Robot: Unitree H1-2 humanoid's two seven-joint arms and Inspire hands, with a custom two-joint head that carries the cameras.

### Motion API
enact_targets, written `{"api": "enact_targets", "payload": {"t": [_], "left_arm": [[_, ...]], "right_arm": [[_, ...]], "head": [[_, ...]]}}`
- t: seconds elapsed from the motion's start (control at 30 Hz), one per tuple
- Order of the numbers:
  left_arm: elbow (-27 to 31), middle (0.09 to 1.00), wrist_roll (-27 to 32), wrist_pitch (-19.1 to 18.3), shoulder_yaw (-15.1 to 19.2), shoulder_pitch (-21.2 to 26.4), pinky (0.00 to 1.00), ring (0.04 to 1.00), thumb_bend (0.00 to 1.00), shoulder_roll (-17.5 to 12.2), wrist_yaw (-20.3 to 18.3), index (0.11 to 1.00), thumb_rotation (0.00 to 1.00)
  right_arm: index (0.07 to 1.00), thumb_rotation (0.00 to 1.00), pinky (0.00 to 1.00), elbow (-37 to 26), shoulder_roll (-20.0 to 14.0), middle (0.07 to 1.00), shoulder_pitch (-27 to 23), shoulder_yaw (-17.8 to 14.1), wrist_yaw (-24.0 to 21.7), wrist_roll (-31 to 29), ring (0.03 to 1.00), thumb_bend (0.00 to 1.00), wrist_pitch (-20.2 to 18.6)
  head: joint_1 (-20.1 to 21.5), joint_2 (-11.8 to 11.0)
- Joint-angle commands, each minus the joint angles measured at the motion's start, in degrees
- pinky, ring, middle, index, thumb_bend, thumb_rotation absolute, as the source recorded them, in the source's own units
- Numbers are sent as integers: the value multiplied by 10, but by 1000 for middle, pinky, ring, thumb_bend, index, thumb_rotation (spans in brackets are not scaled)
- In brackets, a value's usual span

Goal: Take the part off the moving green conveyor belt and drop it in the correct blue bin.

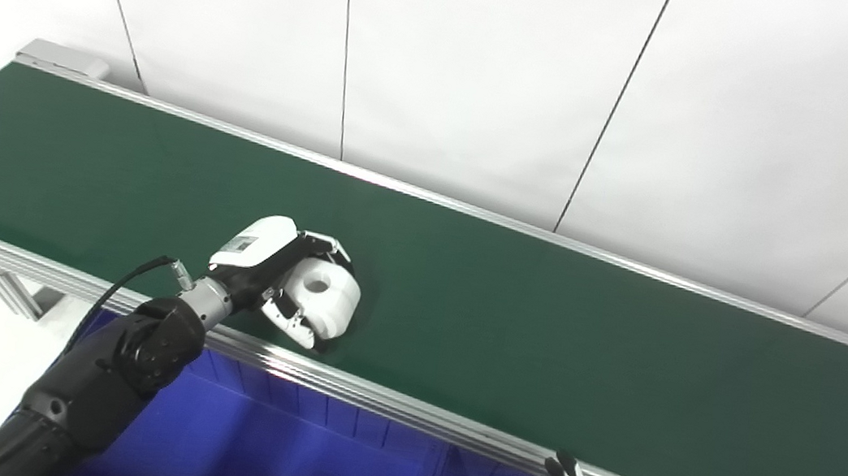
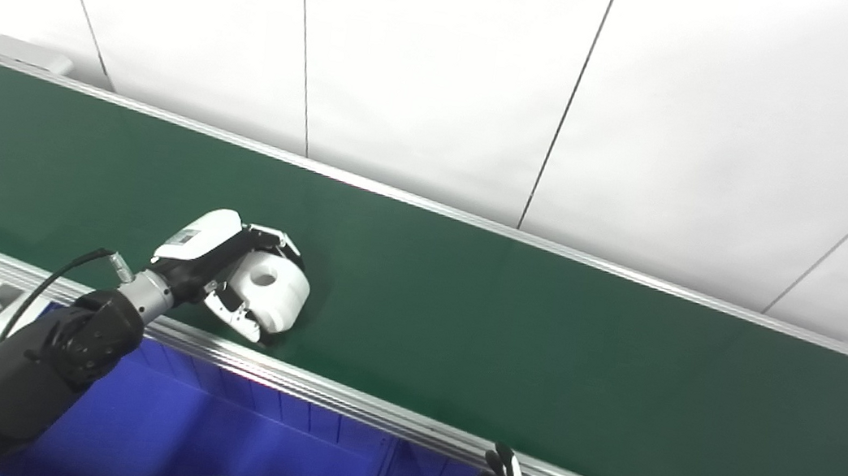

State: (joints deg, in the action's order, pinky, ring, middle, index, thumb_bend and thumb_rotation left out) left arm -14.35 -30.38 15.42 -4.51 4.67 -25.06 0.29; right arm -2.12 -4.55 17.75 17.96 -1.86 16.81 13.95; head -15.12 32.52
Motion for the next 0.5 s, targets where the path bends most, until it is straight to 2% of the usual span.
{"api": "enact_targets", "payload": {"t": [0.0,0.1,0.27,0.3,0.33,0.4,0.47], "left_arm": [[5,505,7,22,4,5,412,431,497,-4,21,497,0],[2,502,24,52,15,2,411,435,498,3,40,496,0],[46,487,52,65,36,-20,339,398,497,22,53,512,0],[58,487,62,70,39,-28,339,398,497,25,51,512,0],[66,490,69,74,42,-34,336,400,496,27,49,512,0],[96,485,90,87,44,-56,311,391,494,31,42,518,0],[125,492,110,99,41,-79,344,407,495,34,32,513,0]], "right_arm": [[975,700,817,-25,5,928,1,1,-1,-6,890,544,15],[973,705,809,-29,7,925,3,1,1,-1,886,548,12],[977,705,810,-43,8,928,8,3,-2,2,888,539,1],[977,705,810,-47,8,928,9,4,-3,3,888,539,0],[977,701,812,-49,9,929,10,4,-3,3,889,535,-1],[978,690,816,-61,11,931,13,5,-5,3,890,530,-7],[974,680,816,-70,13,931,16,5,-5,5,887,533,-14]], "head": [[1,2],[4,7],[10,19],[18,33],[18,33],[37,57],[41,61]]}}
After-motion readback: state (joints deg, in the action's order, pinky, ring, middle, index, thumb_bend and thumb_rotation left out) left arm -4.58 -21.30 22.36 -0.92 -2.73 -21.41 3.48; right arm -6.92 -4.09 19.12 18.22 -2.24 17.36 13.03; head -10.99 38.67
